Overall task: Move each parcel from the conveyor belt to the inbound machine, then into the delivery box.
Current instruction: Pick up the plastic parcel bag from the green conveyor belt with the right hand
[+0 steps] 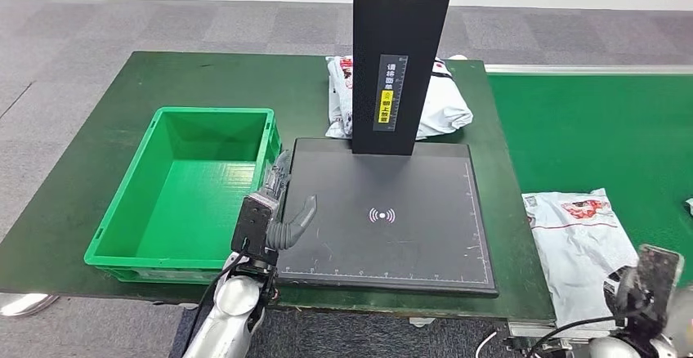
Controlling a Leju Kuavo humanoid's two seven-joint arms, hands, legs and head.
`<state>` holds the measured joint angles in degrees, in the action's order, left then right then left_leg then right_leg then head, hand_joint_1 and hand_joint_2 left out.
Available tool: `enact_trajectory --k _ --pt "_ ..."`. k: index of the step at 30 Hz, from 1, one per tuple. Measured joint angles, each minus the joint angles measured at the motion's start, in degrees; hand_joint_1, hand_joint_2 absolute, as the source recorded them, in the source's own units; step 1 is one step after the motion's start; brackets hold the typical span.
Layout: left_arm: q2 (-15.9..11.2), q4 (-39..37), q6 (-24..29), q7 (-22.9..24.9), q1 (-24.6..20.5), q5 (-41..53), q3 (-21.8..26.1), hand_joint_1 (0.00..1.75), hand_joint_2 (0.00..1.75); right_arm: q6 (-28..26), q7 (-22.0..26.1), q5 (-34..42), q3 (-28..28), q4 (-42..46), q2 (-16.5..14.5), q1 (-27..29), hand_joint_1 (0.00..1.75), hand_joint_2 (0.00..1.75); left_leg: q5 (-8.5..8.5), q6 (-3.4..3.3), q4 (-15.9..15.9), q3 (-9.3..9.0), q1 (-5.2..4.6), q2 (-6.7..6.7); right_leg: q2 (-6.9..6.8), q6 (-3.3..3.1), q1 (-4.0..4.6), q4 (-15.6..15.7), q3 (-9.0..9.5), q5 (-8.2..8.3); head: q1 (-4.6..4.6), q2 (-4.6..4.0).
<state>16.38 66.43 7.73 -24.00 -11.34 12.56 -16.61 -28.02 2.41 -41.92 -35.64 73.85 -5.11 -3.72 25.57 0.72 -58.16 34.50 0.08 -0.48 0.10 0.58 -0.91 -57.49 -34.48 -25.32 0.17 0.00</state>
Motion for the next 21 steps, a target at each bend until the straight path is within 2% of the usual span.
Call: enact_trajectory --k 9,18,21 --pt "0.02 -0.03 -0.54 0.07 0.01 0.22 0.00 0.00 1.75 0.10 -3.01 -7.65 1.52 -4.51 1.08 -2.36 0.00 0.00 -0.04 -0.05 0.00 0.01 -0.01 -0.07 -0.10 0.01 0.00 -0.01 0.03 0.01 0.00 -0.02" --pt "0.02 -0.02 -0.64 0.31 0.01 0.51 0.00 0.00 1.75 0.27 -4.35 -10.18 2.60 -5.51 1.32 -2.94 0.00 0.00 -0.03 -0.04 0.00 0.03 -0.01 -0.07 -0.10 0.00 -0.01 0.00 0.01 -0.03 0.00 -0.01" --pt "0.02 -0.01 -0.67 0.43 0.01 0.51 0.00 0.00 1.75 0.27 -4.66 -10.70 2.62 -5.94 1.33 -3.11 0.00 1.31 -0.03 -0.04 0.00 0.03 -0.01 -0.07 -0.10 0.00 -0.01 0.00 0.01 -0.03 0.00 -0.01"
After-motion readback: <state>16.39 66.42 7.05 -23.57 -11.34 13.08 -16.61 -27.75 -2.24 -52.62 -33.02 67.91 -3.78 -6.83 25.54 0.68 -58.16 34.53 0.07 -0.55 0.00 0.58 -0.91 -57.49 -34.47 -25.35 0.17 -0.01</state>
